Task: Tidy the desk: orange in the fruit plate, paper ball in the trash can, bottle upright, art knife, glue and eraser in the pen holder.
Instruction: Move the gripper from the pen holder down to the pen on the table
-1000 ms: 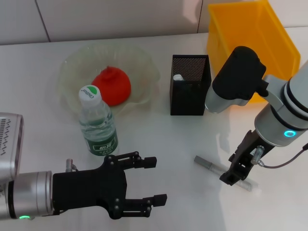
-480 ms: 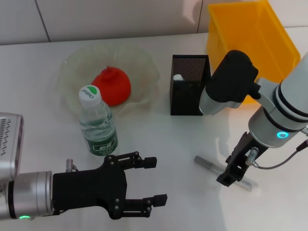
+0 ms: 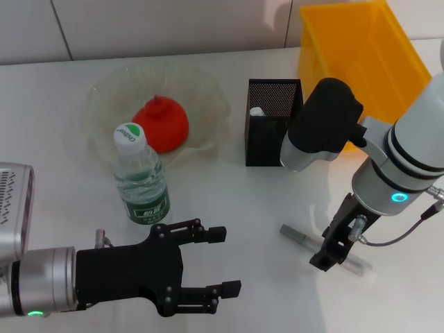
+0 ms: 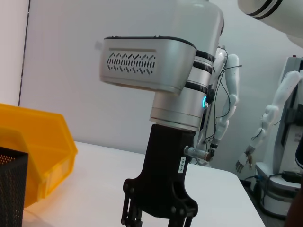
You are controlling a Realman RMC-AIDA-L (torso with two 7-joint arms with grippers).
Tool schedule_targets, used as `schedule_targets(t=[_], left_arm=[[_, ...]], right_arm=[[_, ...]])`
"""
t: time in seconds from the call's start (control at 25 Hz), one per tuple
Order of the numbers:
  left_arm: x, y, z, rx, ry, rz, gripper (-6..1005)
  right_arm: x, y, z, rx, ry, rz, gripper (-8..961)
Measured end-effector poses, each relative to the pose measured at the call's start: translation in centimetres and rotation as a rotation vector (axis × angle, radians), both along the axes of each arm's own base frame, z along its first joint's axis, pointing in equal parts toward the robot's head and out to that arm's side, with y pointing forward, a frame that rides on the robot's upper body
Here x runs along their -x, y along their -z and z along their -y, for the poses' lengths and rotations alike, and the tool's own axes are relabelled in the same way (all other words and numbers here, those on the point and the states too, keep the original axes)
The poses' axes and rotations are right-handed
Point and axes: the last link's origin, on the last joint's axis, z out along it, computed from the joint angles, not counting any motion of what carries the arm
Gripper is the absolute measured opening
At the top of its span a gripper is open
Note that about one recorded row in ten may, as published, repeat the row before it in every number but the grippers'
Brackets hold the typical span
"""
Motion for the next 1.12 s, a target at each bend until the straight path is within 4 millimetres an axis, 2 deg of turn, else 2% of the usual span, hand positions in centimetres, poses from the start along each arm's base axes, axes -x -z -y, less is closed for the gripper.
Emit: schedule_targets(t=[0.32,1.12], left_arm=[[0.1,-0.1,0.1,0.002,-0.001,0.002,802],[0.2,-0.1,0.2,0.003,-0.005,0.003,802]], right_arm=[[0.0,0.0,-0.4,-0.024,0.002,0.018,386],[0.1,1.0,-0.4,0.005,-0.016,0.038,378]])
